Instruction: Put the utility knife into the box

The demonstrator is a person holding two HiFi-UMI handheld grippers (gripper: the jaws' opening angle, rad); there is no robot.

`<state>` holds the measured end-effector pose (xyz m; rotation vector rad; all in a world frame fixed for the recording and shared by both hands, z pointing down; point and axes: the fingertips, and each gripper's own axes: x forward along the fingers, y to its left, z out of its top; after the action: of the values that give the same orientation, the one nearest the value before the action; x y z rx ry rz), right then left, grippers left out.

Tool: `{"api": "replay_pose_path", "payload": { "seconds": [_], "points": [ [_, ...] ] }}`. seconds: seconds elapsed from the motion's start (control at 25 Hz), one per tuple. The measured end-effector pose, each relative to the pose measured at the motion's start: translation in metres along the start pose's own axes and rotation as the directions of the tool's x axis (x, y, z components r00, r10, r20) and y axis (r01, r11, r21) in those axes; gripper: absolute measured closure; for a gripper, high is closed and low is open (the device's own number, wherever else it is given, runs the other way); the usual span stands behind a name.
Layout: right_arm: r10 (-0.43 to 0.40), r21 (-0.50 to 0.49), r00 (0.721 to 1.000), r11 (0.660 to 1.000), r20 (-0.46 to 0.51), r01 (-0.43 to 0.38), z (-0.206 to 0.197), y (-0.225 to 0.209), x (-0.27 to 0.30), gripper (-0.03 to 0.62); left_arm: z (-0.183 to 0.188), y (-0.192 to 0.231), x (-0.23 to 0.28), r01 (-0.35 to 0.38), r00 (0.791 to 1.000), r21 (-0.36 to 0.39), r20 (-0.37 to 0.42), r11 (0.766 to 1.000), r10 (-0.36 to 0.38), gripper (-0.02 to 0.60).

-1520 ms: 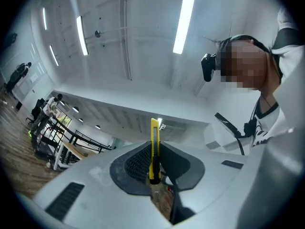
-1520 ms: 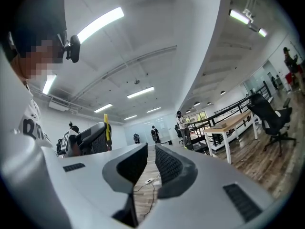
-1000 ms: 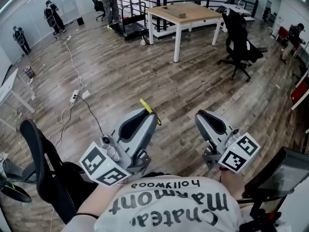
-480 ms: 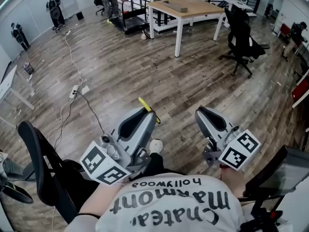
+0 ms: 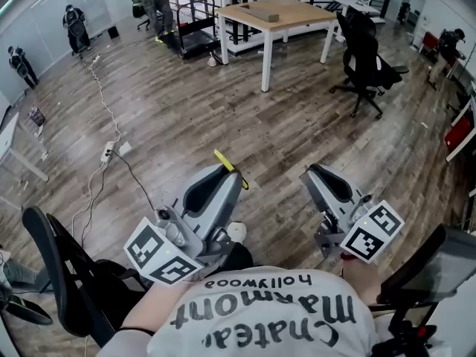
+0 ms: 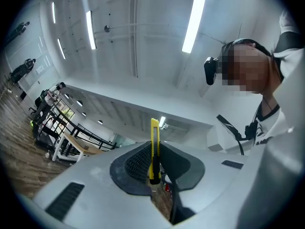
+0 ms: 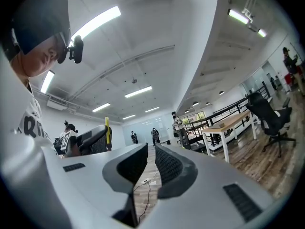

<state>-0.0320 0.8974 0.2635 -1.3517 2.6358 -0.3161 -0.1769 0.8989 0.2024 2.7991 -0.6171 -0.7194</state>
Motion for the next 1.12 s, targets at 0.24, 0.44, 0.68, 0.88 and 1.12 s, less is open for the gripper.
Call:
{"api": "replay_pose_path", "payload": {
  "seconds": [0.24,0.44,0.68,0.88,1.12],
  "points": [
    [0.005,0.007,1.000,1.000,-0.013,-0.005,-0.004,-0.013,0.024,0.540,0.005,0.025,0.011,0.005,1.000,-0.004,0.008,1.000,-0.005,0.531],
    [0.004,-0.004,0.999,1.000,-0.034,-0.004,-0.002,-0.029,0.053,0.540,0.010,0.055,0.021,0.000,1.000,-0.004,0.012,1.000,0.000,0.531],
    [-0.011,-0.003,0.998,1.000,-0.054,0.011,-0.007,-0.053,0.084,0.540,0.003,0.103,0.035,-0.021,1.000,0.000,-0.005,1.000,0.021,0.529],
    [-0.021,-0.047,0.994,0.999,-0.109,0.015,-0.012,-0.079,0.116,0.540,-0.004,0.147,0.058,-0.018,0.999,-0.032,-0.032,0.999,0.017,0.530],
    [-0.028,-0.051,0.991,0.998,-0.130,0.022,-0.003,-0.106,0.164,0.540,0.007,0.194,0.091,0.006,0.999,-0.028,-0.045,1.000,-0.007,0.530]
  ]
}}
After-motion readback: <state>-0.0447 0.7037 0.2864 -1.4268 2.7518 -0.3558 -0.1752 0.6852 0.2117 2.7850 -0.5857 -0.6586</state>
